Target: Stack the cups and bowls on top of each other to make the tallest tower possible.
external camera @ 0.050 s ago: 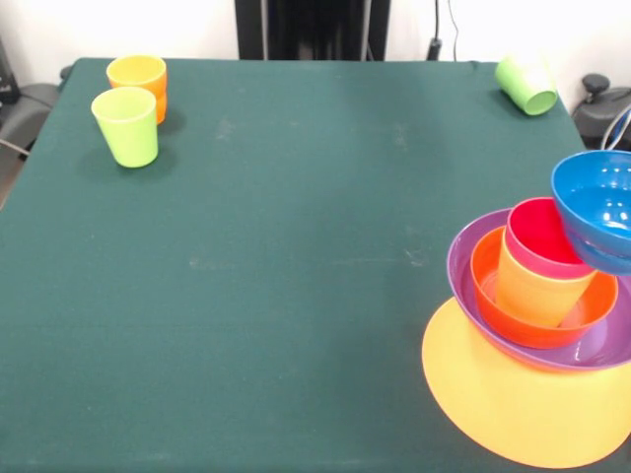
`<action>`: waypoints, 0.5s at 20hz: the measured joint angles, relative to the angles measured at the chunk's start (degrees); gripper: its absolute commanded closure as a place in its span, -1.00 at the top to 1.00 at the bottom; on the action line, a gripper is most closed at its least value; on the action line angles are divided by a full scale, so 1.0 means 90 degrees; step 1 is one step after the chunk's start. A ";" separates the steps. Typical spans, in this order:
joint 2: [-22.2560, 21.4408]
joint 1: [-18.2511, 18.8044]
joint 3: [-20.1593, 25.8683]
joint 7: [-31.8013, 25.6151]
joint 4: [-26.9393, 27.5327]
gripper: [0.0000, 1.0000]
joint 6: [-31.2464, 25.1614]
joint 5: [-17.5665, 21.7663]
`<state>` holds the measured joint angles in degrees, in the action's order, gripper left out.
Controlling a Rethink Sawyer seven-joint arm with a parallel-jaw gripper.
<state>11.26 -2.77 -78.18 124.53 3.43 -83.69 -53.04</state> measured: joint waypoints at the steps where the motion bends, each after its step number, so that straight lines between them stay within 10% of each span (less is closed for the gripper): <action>1: -0.0002 0.0000 0.0041 0.0000 -0.0006 -1.00 0.0000 0.0030; 10: -0.0057 0.0004 0.0562 -0.0007 -0.0160 -1.00 0.0000 0.0533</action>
<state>10.75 -2.74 -73.12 124.47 1.99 -83.69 -48.24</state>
